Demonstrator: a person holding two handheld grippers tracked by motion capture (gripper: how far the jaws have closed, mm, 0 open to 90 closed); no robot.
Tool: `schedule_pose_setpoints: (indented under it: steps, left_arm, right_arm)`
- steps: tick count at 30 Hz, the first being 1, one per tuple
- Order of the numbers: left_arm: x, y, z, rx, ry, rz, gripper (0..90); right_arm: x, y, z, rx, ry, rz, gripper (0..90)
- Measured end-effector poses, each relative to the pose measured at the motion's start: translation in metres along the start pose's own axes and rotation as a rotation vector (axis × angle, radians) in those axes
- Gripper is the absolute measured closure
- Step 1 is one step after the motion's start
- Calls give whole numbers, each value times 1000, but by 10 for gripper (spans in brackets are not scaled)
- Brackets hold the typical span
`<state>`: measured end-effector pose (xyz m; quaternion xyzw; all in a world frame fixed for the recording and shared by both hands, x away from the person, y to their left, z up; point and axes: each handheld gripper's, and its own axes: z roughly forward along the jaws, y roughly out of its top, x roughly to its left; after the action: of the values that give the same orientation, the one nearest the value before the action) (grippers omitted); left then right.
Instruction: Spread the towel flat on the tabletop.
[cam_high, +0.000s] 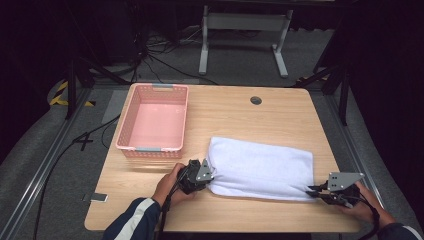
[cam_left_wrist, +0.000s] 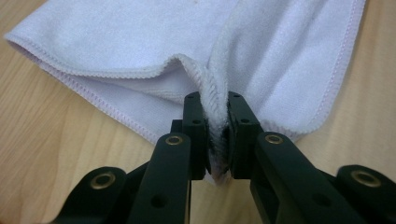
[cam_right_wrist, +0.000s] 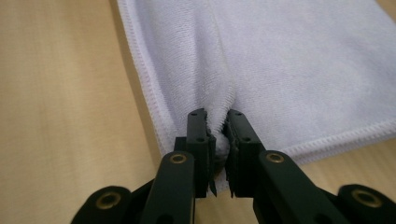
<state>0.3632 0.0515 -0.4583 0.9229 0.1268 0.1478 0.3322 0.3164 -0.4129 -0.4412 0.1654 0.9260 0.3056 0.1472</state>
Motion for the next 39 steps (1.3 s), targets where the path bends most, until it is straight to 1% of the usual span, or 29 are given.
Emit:
schedule_pose_setpoints:
  steps: [2, 3, 7, 9, 10, 11, 13, 15, 16, 17, 18, 20, 21, 22, 23, 24, 25, 26, 27, 28, 30, 31, 33, 34, 35, 36, 37, 38, 39]
  left_arm:
    - [3, 0, 2, -7, -2, -11, 807]
    - [6, 1, 3, -4, -1, -25, 807]
    - [7, 0, 2, -21, -11, -38, 806]
    - [5, -3, -5, -51, -20, -31, 788]
    - [5, -3, -5, -51, -20, -31, 777]
    - [5, -5, -10, -53, -18, -25, 777]
    - [4, -9, -16, -57, -33, -41, 729]
    - [2, -17, -23, -65, -39, -76, 681]
    - [1, -20, -26, -72, -40, -95, 645]
    - [-1, -24, -32, -86, -42, -137, 616]
    - [-1, -25, -34, -94, -41, -170, 538]
    - [-3, -28, -42, -129, -47, -223, 452]
    - [-5, -29, -44, -140, -39, -244, 408]
    - [-6, -29, -45, -146, -40, -272, 339]
    - [-7, -29, -45, -153, -46, -305, 300]
    - [-7, -28, -44, -154, -38, -322, 260]
    - [-8, -27, -41, -152, -32, -342, 241]
    - [-8, -25, -39, -148, -28, -354, 225]
    - [-8, -25, -39, -148, -28, -354, 208]
    - [-8, -24, -38, -140, -23, -356, 208]
    - [-8, -22, -35, -142, -13, -381, 203]
    - [-8, -21, -34, -149, -8, -391, 202]
    - [-7, -17, -31, -145, 4, -389, 193]
    - [-8, -14, -29, -145, 13, -400, 192]
    - [-8, -14, -29, -144, 13, -404, 191]
    - [-7, -13, -28, -145, 17, -394, 189]
    - [-6, -12, -27, -135, 43, -401, 183]
    - [-6, -12, -27, -135, 43, -401, 175]
    - [-6, -12, -26, -144, 34, -404, 175]
  right_arm:
    - [-5, 0, 2, -5, -12, 16, 810]
    - [-8, 0, 3, -10, -24, 25, 810]
    - [-14, -1, 4, -24, -35, 49, 801]
    - [-12, -4, -1, -37, -18, 43, 750]
    - [-12, -4, -1, -37, -18, 43, 750]
    - [-10, -5, -4, -41, -16, 41, 724]
    - [-8, -7, -11, -48, 26, 31, 655]
    - [-5, -9, -19, -49, 37, 26, 608]
    - [-4, -11, -23, -51, 33, 40, 576]
    - [-5, -11, -26, -57, 21, 52, 566]
    - [-5, -12, -31, -80, 0, 86, 562]
    - [-6, -9, -34, -113, -7, 110, 545]
    - [-6, -4, -35, -125, -17, 114, 536]
    - [-7, 1, -35, -132, -33, 125, 507]
    - [-9, 8, -33, -145, -48, 132, 497]
    - [-11, 17, -31, -162, -58, 150, 498]
    - [-14, 25, -28, -165, -81, 154, 495]
    - [-18, 37, -23, -165, -103, 158, 491]
    - [-18, 37, -23, -165, -103, 158, 491]
    - [-21, 47, -18, -169, -107, 170, 491]
    - [-28, 68, -7, -178, -114, 163, 491]
    - [-31, 80, -1, -181, -108, 161, 491]
    - [-38, 108, 13, -186, -89, 143, 490]
    - [-40, 117, 18, -186, -81, 132, 484]
    - [-44, 132, 28, -187, -58, 123, 481]
    - [-50, 152, 43, -179, -44, 118, 477]
    - [-53, 162, 51, -178, -35, 112, 477]
    - [-53, 162, 51, -178, -35, 112, 477]
    - [-56, 172, 60, -182, -12, 111, 474]
